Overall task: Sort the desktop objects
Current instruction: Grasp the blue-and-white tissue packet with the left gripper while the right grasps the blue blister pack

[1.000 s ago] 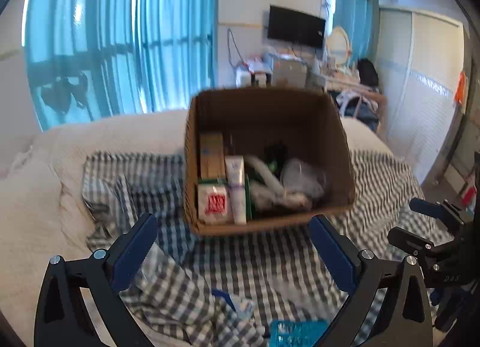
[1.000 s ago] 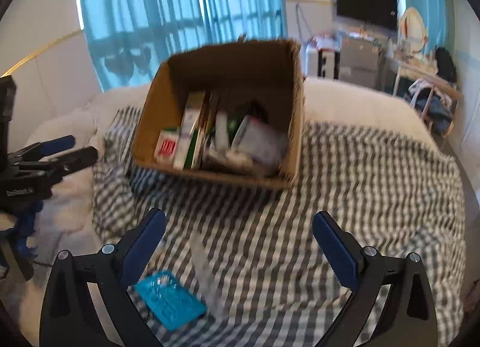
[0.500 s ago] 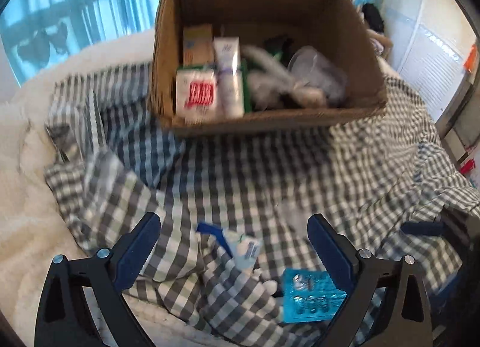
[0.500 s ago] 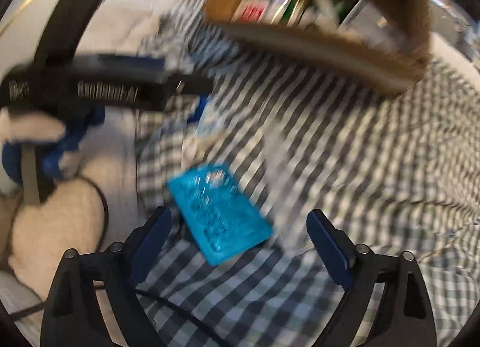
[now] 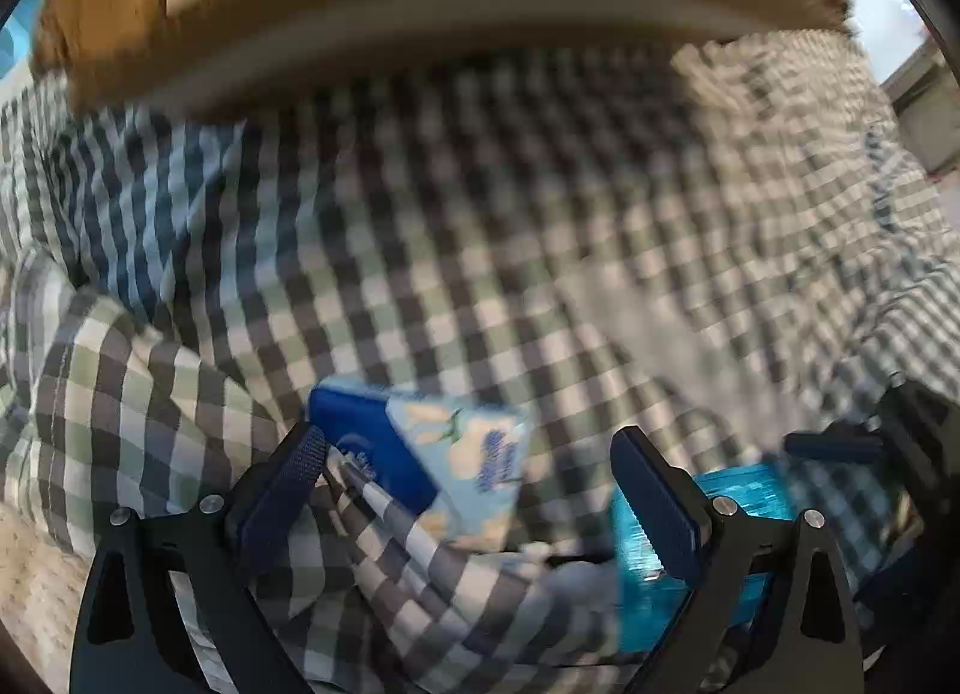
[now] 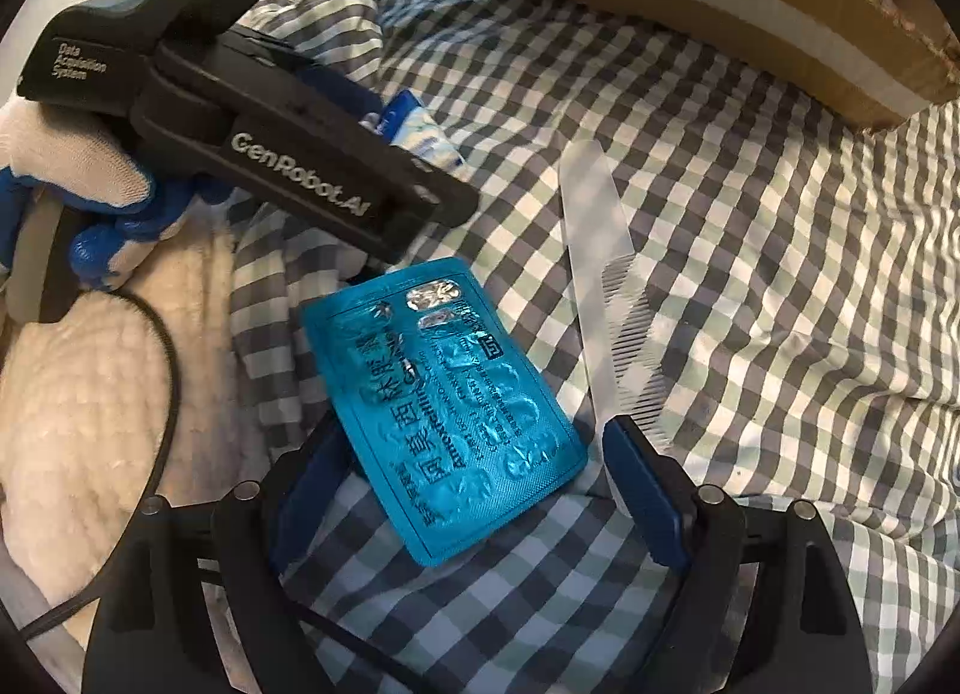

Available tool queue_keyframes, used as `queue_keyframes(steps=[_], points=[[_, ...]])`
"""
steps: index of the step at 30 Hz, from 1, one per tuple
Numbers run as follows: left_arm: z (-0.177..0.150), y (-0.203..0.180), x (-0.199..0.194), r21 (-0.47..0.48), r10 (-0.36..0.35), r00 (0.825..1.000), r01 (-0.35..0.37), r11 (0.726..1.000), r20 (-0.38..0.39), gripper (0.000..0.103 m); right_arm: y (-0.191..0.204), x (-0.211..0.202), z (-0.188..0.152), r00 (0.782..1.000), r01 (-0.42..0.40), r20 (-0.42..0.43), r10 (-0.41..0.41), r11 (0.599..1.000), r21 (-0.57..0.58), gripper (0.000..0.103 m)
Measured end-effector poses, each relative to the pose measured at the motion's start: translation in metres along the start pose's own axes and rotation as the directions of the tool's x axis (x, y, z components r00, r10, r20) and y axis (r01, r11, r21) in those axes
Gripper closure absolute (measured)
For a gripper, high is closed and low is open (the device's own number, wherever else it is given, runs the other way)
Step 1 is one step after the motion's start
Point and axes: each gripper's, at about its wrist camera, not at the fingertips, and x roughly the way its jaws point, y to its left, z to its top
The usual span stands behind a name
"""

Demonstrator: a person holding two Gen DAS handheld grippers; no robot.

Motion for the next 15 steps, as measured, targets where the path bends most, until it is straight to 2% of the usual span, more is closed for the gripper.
queue_keyframes(steps=[1,2,3,4,5,7,11,15], points=[[0.000,0.002,0.002,-0.004,0.000,1.000,0.000,1.000,-0.012,0.004,-0.003,0.002,0.001,1.000,-0.026,-0.006,0.026,1.000,0.018,0.041],[0.000,0.003,0.004,-0.005,0.003,1.000,-0.004,1.000,-0.028,0.004,-0.004,0.002,0.001,0.999,-0.036,-0.009,0.036,0.999,0.022,0.042],[-0.001,0.004,0.008,-0.002,0.024,0.998,-0.024,1.000,-0.053,0.006,-0.004,0.002,0.002,0.999,-0.050,-0.008,0.050,0.998,0.023,0.049],[-0.002,0.005,0.011,-0.001,0.043,0.997,-0.043,0.999,-0.069,0.021,-0.005,0.001,0.002,0.998,-0.056,-0.001,0.056,0.998,0.027,0.053],[-0.003,0.006,0.013,0.004,0.069,0.994,-0.069,0.998,-0.084,0.028,-0.006,0.000,0.002,0.998,-0.061,0.005,0.061,0.998,0.031,0.056],[-0.006,0.008,0.010,-0.002,0.056,0.995,-0.056,0.998,-0.079,0.031,-0.007,-0.003,0.001,0.998,-0.068,0.018,0.067,0.997,0.040,0.063],[-0.011,0.010,-0.002,-0.021,0.025,0.999,-0.026,0.999,-0.032,0.036,-0.013,-0.015,-0.002,0.994,-0.086,0.069,0.081,0.994,0.070,0.073],[-0.017,0.013,-0.030,-0.047,-0.016,0.998,0.019,0.999,0.063,0.037,-0.018,-0.024,-0.004,0.990,-0.104,0.106,0.094,0.990,0.099,0.079]])
